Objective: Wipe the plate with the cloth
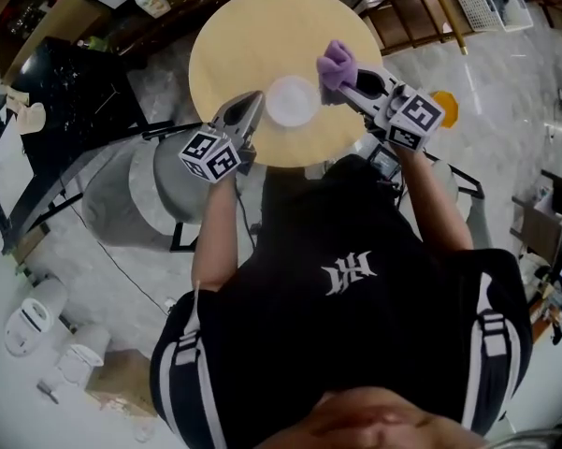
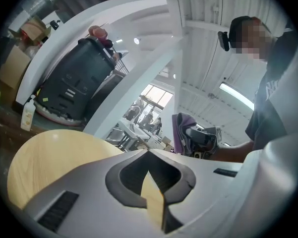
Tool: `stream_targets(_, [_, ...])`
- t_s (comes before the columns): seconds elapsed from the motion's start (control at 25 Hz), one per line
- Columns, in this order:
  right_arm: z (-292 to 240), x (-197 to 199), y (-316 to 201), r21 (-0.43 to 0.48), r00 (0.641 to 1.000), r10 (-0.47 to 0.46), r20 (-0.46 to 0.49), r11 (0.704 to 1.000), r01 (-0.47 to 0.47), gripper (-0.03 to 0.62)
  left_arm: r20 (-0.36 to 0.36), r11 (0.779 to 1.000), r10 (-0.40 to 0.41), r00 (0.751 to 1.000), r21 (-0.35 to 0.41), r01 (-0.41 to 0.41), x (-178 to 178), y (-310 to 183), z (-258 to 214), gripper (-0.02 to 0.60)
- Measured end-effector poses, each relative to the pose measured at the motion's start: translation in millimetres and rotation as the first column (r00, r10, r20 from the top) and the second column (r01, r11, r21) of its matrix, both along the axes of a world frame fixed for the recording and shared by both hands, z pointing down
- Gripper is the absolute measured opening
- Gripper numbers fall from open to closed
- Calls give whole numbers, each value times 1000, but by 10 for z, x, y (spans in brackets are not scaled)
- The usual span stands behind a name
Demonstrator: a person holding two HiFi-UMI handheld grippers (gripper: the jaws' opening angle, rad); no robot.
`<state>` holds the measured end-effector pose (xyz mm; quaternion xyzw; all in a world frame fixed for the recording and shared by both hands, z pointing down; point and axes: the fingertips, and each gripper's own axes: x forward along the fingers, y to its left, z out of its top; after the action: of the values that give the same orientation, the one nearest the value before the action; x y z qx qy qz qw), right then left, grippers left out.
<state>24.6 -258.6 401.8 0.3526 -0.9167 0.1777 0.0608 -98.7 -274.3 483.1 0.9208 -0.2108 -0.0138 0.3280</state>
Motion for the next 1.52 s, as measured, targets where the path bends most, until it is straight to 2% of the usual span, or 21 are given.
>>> stream_targets(0.2, [174,169,-21,-47,1000,-1,10,999,1,100,48,999,0,999,-54,3,127,-79,326,11])
stream_targets(0.36, [392,246,-23,-66,997,-72,20,995,73,100,101,994,-20,995,-109,31,221,21,587,11])
stream_targets(0.52, [590,227,-77,-80,988,-153,29,985,155,101,132,980,-75,988,-174,98,211,91,796,11])
stream_targets(0.64, [796,169,-110,-106,981,-186,56,976,191,101,163,974,-86,983,-192,117,183,144,924,11])
stream_targets(0.8, [1103,104,-106,-133,976,-204,81,968,214,100,213,968,-100,972,-207,145,113,226,1133,11])
stream_targets(1.0, [1508,38,-70,-170,972,-218,83,958,230,100,304,937,-165,938,-248,245,-95,218,1456,11])
stream_targets(1.08, [1634,16,-48,-178,971,-225,83,955,236,100,328,931,-154,932,-268,248,-109,240,1533,12])
stream_targets(1.2, [1778,-24,-5,-182,967,-243,75,950,253,100,365,935,-118,923,-273,227,-72,300,1633,14])
stream_targets(1.28, [1832,-84,52,-172,961,-272,56,945,278,100,380,934,-99,920,-283,218,-45,356,1718,56])
stream_targets(1.4, [1830,-164,121,-150,952,-300,67,940,306,101,391,926,-78,917,-313,213,-14,403,1781,57])
stream_targets(1.52, [1867,-208,154,-133,946,-315,72,937,322,101,430,915,-39,902,-348,205,5,448,1827,66])
